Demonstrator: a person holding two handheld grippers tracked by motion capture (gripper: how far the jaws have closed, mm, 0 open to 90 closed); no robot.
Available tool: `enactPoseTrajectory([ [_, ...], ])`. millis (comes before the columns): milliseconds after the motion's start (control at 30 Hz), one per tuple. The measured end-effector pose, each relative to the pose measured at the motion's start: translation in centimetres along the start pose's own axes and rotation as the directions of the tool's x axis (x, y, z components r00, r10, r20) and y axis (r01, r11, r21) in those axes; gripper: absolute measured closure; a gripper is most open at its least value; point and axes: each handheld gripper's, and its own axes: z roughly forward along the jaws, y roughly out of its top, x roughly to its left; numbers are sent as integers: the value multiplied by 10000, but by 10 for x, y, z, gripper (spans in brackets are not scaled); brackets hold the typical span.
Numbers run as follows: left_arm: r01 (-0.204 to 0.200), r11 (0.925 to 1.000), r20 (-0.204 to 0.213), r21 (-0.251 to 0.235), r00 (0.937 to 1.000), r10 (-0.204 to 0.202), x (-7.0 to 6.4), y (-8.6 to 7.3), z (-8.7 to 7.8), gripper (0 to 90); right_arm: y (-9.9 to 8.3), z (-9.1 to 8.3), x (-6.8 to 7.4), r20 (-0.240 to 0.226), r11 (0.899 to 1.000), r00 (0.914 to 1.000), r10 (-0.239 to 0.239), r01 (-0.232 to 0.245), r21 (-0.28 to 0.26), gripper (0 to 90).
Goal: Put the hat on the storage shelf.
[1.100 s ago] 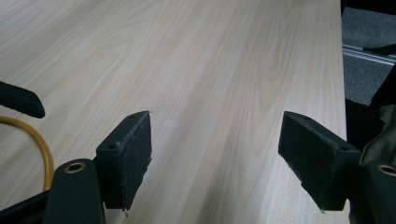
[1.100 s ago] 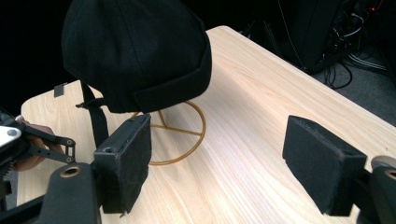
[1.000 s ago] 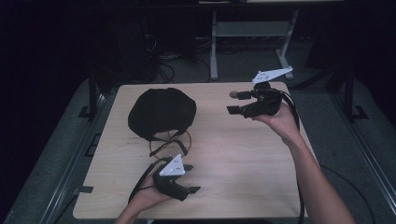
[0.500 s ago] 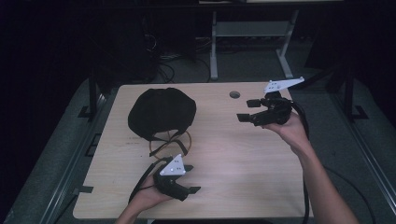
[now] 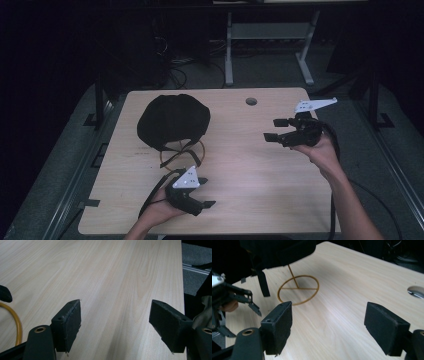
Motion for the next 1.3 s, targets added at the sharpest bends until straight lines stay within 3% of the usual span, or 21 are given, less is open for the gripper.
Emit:
enactPoseTrajectory([
  [267, 30, 10000, -69, 34, 10000, -30, 1, -1, 1, 253, -18, -3, 0, 164, 9998, 9999, 37, -40, 189, 220],
  [500, 68, 10000, -107, 53, 9999, -67, 1, -1, 1, 253, -39, -6, -3, 103, 9988, 9994, 341, -345, 361, 212],
  [1300, 222, 9997, -168, 112, 9996, -220, 2, -1, 2, 253, -99, -29, -8, 445, 9940, 9937, 1024, -1039, 327, 213],
])
